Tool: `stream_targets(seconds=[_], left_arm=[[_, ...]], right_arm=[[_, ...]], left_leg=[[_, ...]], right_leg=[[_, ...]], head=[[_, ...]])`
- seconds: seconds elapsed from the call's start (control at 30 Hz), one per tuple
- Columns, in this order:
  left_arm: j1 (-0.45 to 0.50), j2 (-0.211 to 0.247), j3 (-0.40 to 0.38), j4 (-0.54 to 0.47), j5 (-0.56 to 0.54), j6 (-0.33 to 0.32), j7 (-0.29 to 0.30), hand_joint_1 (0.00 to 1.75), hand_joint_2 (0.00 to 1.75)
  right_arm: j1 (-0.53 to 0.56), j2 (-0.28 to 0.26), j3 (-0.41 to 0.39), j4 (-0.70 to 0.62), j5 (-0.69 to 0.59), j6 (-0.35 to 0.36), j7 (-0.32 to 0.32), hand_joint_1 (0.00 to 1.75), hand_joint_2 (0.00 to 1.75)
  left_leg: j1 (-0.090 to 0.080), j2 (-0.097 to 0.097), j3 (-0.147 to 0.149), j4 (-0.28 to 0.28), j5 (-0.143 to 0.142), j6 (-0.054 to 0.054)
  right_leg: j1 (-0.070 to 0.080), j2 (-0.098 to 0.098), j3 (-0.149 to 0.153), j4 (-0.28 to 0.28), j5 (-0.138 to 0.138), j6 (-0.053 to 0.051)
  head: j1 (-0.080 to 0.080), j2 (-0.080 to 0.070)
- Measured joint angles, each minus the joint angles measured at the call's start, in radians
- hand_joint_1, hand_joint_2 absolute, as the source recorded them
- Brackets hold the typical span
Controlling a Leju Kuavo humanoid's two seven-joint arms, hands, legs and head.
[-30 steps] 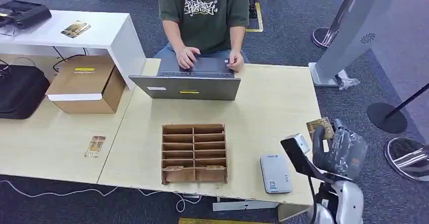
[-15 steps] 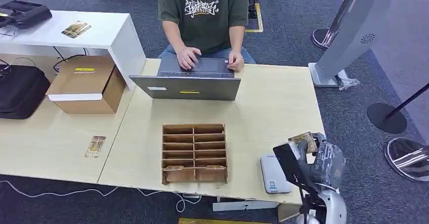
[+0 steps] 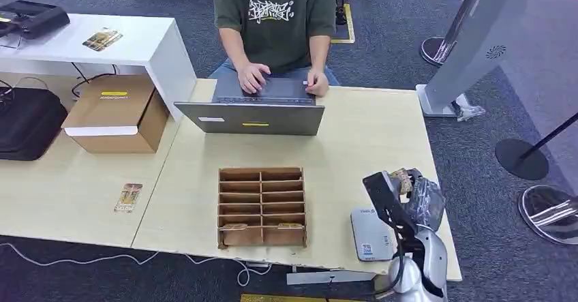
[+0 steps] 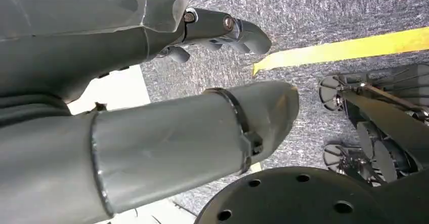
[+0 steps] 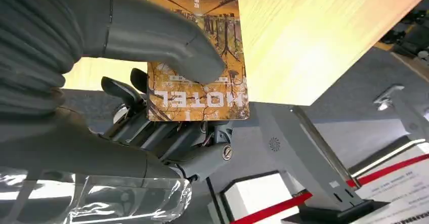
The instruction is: Pass the card to the sensor for recognition and then transmit it.
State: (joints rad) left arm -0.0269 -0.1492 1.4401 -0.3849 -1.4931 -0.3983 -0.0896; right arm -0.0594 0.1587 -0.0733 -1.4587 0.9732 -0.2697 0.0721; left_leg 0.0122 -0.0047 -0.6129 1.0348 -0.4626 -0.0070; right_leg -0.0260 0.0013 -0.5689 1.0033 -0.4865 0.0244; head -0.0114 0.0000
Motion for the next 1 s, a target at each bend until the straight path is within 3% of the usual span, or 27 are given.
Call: stream_targets(seconds=[0.33, 0.53, 1.0], left_arm=[[0.0, 0.002, 0.0, 0.0, -0.003, 0.0, 0.0, 0.0, 0.0], [0.0, 0.0, 0.0, 0.0, 0.001, -0.001, 0.002, 0.0, 0.0], [-0.002, -0.004, 0.0, 0.0, 0.001, 0.0, 0.005, 0.0, 0.0]], right_arm=[[0.001, 0.001, -0.014, 0.042, 0.054, 0.016, 0.044, 1.75, 1.75], [0.065, 0.013, -0.015, 0.004, 0.075, 0.032, 0.083, 1.75, 1.75], [0.175, 0.069, 0.013, -0.093, 0.064, 0.063, 0.105, 1.75, 1.75]], left_leg=[[0.0, 0.0, 0.0, 0.0, 0.0, 0.0], [0.0, 0.0, 0.0, 0.0, 0.0, 0.0], [0.0, 0.0, 0.0, 0.0, 0.0, 0.0]], right_leg=[[0.0, 0.0, 0.0, 0.0, 0.0, 0.0], [0.0, 0.0, 0.0, 0.0, 0.0, 0.0], [0.0, 0.0, 0.0, 0.0, 0.0, 0.0]], head=[[0.0, 0.0], [0.0, 0.0], [0.0, 0.0]])
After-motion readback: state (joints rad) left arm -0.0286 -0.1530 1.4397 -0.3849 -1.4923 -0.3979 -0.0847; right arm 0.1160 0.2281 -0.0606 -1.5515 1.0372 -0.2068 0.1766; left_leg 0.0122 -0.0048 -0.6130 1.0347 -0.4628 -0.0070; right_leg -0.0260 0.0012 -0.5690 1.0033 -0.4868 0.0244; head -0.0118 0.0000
